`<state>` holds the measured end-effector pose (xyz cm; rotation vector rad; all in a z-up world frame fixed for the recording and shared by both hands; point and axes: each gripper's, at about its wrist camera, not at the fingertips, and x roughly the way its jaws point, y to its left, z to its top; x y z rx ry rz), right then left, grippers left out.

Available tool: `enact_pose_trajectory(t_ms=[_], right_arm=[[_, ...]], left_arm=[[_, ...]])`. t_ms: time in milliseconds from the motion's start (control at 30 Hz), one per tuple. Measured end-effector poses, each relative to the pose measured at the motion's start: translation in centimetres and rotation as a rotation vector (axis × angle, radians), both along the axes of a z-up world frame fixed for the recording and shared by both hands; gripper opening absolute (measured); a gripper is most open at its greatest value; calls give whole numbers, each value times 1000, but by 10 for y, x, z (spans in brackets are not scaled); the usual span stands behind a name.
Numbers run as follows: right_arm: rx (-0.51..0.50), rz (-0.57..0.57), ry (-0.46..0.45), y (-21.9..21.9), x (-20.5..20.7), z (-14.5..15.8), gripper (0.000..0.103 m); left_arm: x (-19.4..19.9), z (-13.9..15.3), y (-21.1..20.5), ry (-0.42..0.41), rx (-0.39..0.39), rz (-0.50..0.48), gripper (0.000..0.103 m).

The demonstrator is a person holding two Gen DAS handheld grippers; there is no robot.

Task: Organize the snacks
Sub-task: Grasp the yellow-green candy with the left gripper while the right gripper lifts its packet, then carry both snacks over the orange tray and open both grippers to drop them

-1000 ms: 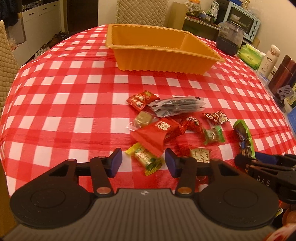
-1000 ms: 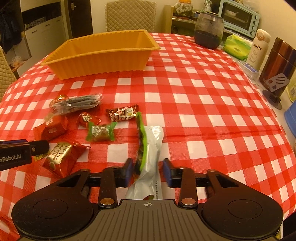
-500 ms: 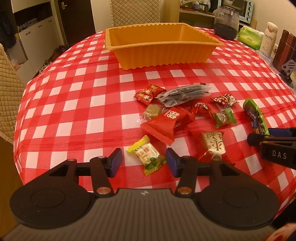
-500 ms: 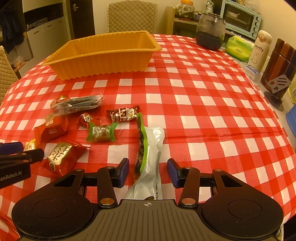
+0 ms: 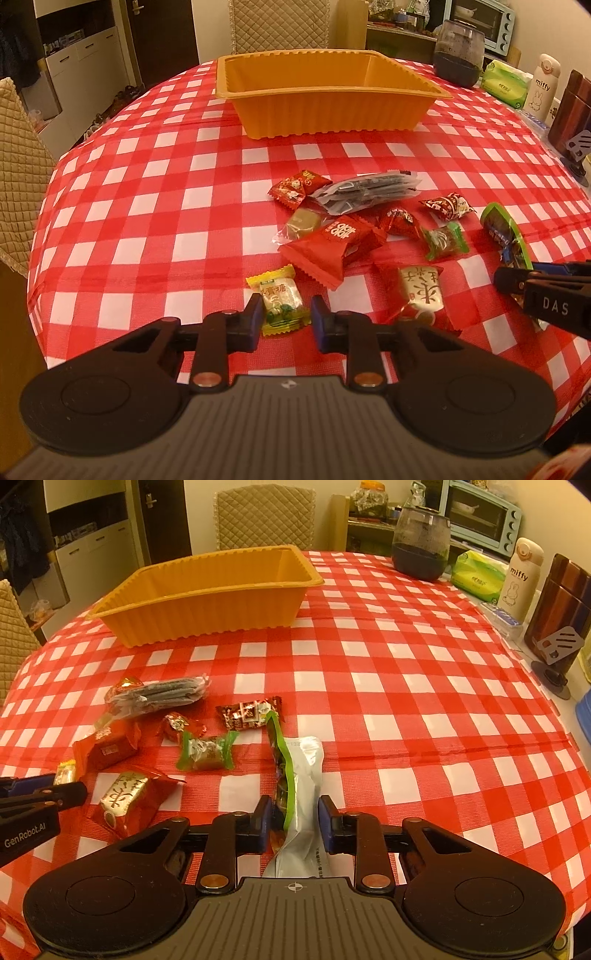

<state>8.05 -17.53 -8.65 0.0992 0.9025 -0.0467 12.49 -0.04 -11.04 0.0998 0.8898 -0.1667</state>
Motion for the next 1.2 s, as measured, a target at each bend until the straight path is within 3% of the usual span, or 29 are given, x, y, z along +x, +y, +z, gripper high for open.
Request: enact_pose_trajectory(t_ms=[233,500,733,867,1200], right_arm=[[23,14,-2,3,-2,8,27],[31,33,-66,-1,12,40,27],[58,66,-162,-4,72,85,27],[72,79,-182,-5,117,98,27],[77,87,-140,-2,208,83,27]], left_arm=[[-4,7,6,13,-5,13,24],[16,43,14,-54,-29,20,24],[76,93,1,-184,-33,-37,24],[116,107,-7,-219,-48,-72,24],[187,82,-18,-171,-46,-91,24]])
